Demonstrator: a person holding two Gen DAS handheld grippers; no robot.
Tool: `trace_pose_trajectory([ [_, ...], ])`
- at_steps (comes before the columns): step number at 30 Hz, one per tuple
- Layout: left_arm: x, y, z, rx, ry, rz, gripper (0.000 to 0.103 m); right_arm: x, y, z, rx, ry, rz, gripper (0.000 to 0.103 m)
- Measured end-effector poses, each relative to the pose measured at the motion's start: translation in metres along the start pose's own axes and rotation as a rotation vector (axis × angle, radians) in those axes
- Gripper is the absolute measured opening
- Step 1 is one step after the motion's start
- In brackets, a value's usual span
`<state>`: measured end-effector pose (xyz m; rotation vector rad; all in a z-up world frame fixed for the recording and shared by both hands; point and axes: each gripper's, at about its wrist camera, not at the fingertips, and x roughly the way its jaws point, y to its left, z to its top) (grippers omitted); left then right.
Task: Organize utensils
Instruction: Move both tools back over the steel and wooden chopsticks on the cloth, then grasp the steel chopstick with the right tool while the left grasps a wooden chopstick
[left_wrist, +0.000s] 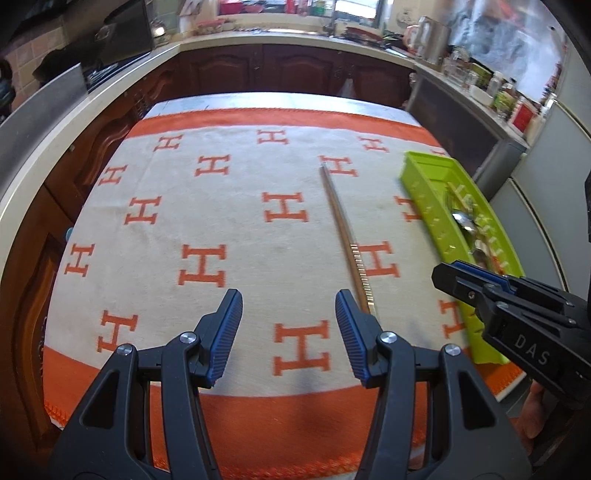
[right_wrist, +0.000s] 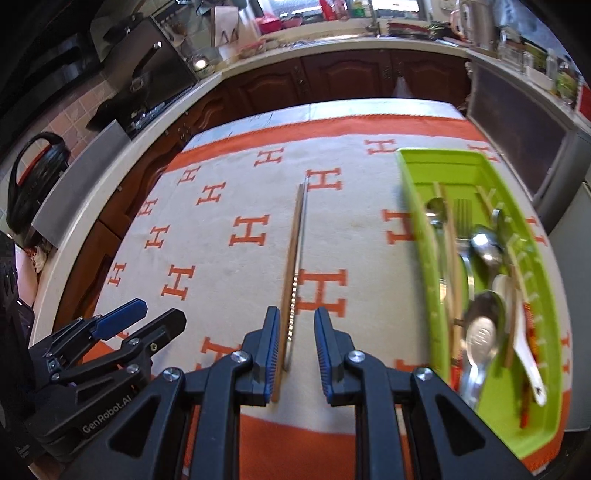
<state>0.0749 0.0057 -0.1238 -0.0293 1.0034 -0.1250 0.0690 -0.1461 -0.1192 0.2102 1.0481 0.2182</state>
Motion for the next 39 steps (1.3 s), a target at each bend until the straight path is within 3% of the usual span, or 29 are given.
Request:
trace_pose_trajectory([
  [14,0.041,0.045,0.004,-0.091,0.064,0.012,0.049,0.061,0.002,0.01,-0.037,0.09,-0.069,0.019],
  [37,0.053,0.044,0.006,-0.084,0.082,0.002,0.049,0.085,0.027,0.03,-0.212,0.038,-0.192,0.018],
  [39,0.052,0.044,0.006,-0.084,0.081,0.005,0.049,0.084,0.026,0.028,-0.214,0.03,-0.185,0.011],
])
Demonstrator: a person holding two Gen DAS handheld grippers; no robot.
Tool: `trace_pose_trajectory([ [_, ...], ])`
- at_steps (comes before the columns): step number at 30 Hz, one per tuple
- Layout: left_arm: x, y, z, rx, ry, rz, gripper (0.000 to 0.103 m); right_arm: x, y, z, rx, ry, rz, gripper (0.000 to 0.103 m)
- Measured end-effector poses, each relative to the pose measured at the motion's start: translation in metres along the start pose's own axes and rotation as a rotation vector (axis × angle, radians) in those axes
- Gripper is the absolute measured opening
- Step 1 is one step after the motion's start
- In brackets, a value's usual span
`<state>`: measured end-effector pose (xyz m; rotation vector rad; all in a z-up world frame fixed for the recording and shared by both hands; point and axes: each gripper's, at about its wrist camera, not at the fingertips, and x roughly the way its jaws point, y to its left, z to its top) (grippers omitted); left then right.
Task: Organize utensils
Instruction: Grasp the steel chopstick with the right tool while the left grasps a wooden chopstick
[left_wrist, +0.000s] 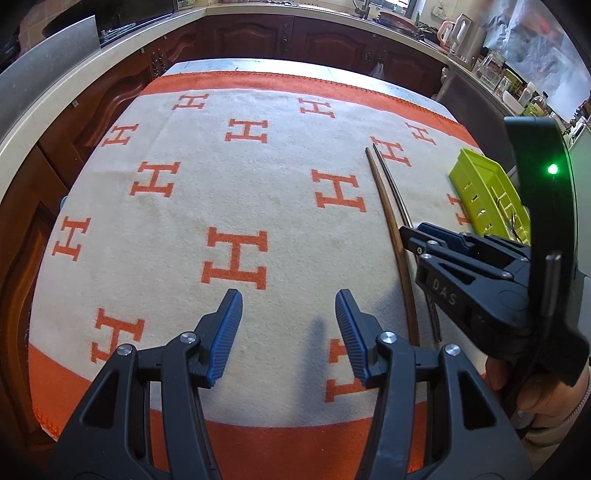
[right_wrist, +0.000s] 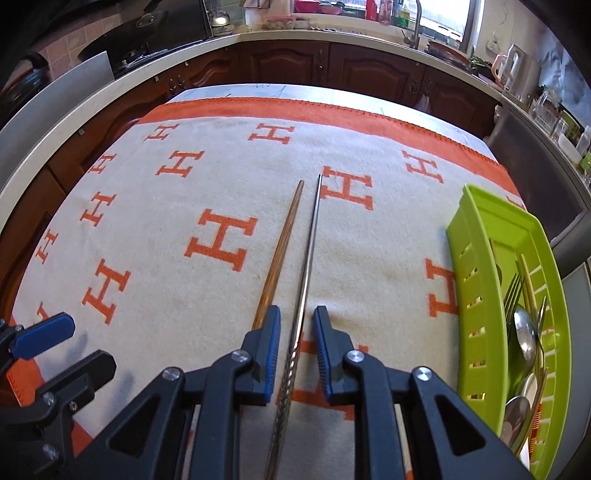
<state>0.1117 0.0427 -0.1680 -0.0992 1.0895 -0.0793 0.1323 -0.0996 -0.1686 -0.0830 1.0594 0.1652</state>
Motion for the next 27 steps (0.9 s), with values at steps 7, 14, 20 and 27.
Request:
trace_pose_trajectory([
  [7,-0.002,-0.002,0.0,0.004,-0.001,0.007,0.049,-0.007,-0.027,-0.01,0.119,-0.001,0.036,0.005],
  [14,0.001,-0.023,0.007,0.027,0.014,-0.089,0.049,-0.023,-0.049,-0.026,0.204,-0.024,0.08,0.005],
  [20,0.025,-0.05,0.025,0.03,0.05,-0.118,0.049,-0.041,-0.064,-0.04,0.251,-0.055,0.117,0.005],
  [27,0.055,-0.076,0.044,0.031,0.095,-0.093,0.049,-0.05,-0.073,-0.048,0.271,-0.07,0.158,0.005],
])
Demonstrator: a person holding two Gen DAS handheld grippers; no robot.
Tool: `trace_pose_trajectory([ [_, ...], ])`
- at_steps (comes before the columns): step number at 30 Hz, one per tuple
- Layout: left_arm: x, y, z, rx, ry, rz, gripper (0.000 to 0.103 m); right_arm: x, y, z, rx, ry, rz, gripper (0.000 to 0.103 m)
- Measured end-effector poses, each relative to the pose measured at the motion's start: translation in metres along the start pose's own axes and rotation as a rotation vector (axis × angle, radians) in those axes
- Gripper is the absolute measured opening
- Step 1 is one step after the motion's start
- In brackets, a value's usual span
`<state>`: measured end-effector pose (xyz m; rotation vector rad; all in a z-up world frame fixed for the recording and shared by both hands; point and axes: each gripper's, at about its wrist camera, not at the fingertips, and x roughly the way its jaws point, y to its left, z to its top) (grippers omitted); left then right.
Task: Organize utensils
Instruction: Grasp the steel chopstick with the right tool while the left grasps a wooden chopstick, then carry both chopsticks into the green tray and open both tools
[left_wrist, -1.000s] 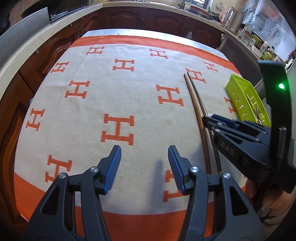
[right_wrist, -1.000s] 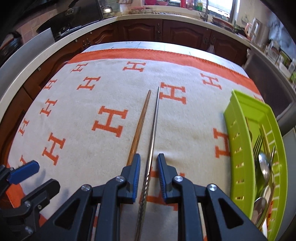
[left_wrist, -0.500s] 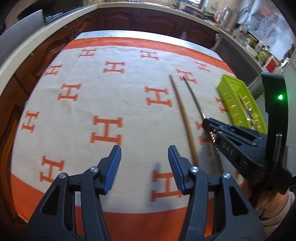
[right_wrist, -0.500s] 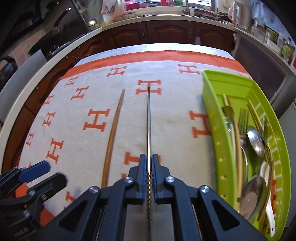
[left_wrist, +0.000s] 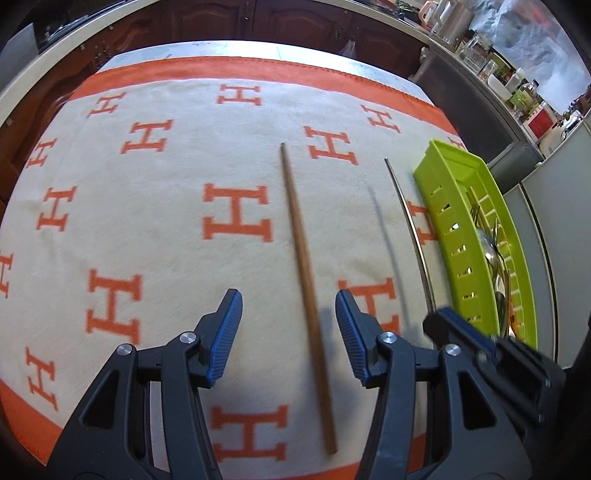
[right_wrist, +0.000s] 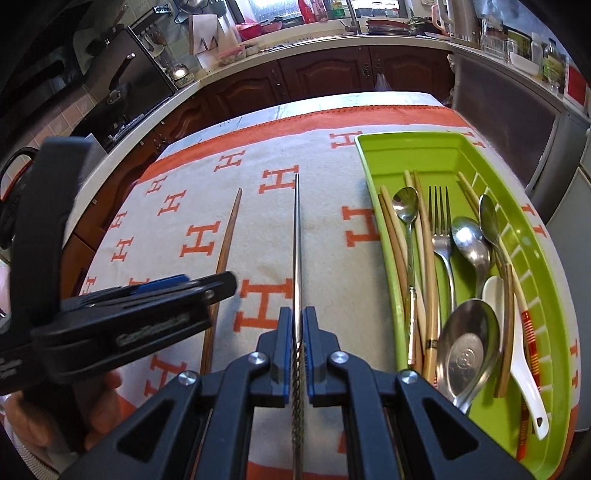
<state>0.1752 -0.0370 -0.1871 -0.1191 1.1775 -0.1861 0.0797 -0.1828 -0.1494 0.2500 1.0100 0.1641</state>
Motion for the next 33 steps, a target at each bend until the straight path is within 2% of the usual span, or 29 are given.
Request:
trace_pose_trajectory([
  [3,0.007,-0.013,0.005,0.018,0.002,0.023,0.049,-0.001,-0.001,-0.001,0.002,-0.003,0.012,0.005],
  [12,0.019,-0.035,0.001,0.105,-0.027,0.157,0.049,-0.003,-0.005,-0.002,0.009,-0.009,0.039,0.005],
  [14,0.018,-0.035,0.0,0.107,-0.039,0.155,0.042,-0.003,-0.005,-0.002,0.01,-0.008,0.043,0.005],
  [16,0.017,-0.035,-0.001,0.113,-0.052,0.155,0.022,-0.004,-0.005,-0.003,0.012,-0.006,0.049,0.005],
  [18,0.015,-0.032,-0.002,0.109,-0.056,0.144,0.006,-0.004,-0.004,-0.005,0.015,-0.001,0.055,0.005],
  [25,0.0,-0.016,-0.008,0.042,-0.067,0.059,0.004,-0.012,-0.004,-0.005,0.032,-0.01,0.095,0.005],
  [33,-0.055,-0.023,-0.018,0.055,-0.101,-0.039,0.004,-0.054,-0.02,0.002,0.077,-0.074,0.144,0.005],
])
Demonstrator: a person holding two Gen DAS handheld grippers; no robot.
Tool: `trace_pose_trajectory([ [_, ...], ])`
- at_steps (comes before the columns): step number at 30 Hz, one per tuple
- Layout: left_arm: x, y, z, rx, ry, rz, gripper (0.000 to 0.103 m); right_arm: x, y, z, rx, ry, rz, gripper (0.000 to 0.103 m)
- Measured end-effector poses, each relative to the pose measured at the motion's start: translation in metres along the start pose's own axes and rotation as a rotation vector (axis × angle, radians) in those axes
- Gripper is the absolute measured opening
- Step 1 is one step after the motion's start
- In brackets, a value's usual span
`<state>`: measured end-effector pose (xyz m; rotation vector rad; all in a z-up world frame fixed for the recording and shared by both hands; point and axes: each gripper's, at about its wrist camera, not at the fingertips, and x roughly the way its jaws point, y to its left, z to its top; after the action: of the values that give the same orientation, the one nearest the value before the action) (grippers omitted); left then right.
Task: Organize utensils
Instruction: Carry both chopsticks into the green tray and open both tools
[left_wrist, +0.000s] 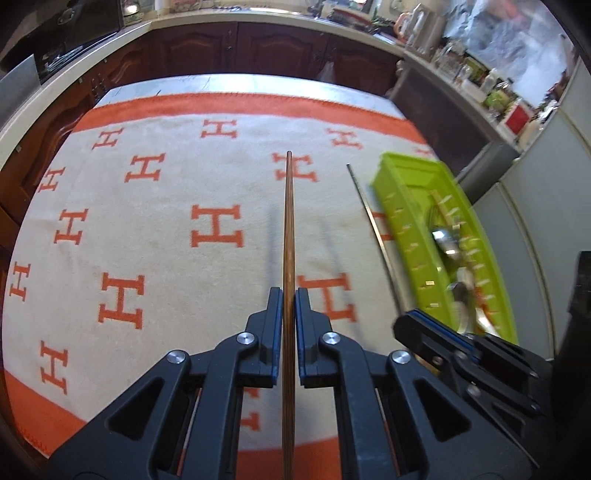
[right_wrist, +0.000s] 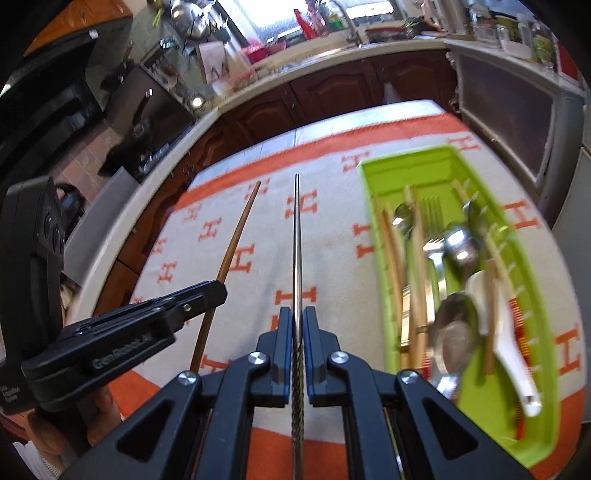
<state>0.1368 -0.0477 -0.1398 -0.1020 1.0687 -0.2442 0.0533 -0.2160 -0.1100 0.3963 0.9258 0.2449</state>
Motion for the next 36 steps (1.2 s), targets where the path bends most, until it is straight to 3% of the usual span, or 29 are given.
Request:
trace_pose_trajectory([
  [9,-0.039,-0.055,0.022,0.049,-0.019,-0.135,0.004,-0.056,-0.047,0.023,0.04,-0.122,-0.134,0.005],
  [14,-0.029,-0.098,0.034,0.081,0.026,-0.182,0.004,-0.063,-0.068,0.023,0.056,-0.125,-0.199,0.005],
  [19,0.001,-0.132,0.039,0.083,0.103,-0.208,0.004,-0.059,-0.081,0.017,0.07,-0.097,-0.205,0.005],
  [28,0.06,-0.156,0.037,0.063,0.186,-0.179,0.004,-0.049,-0.093,0.012,0.08,-0.055,-0.186,0.005],
  [36,0.08,-0.15,0.05,0.026,0.169,-0.113,0.005,-0.038,-0.094,0.015,0.058,-0.029,-0.181,0.005],
])
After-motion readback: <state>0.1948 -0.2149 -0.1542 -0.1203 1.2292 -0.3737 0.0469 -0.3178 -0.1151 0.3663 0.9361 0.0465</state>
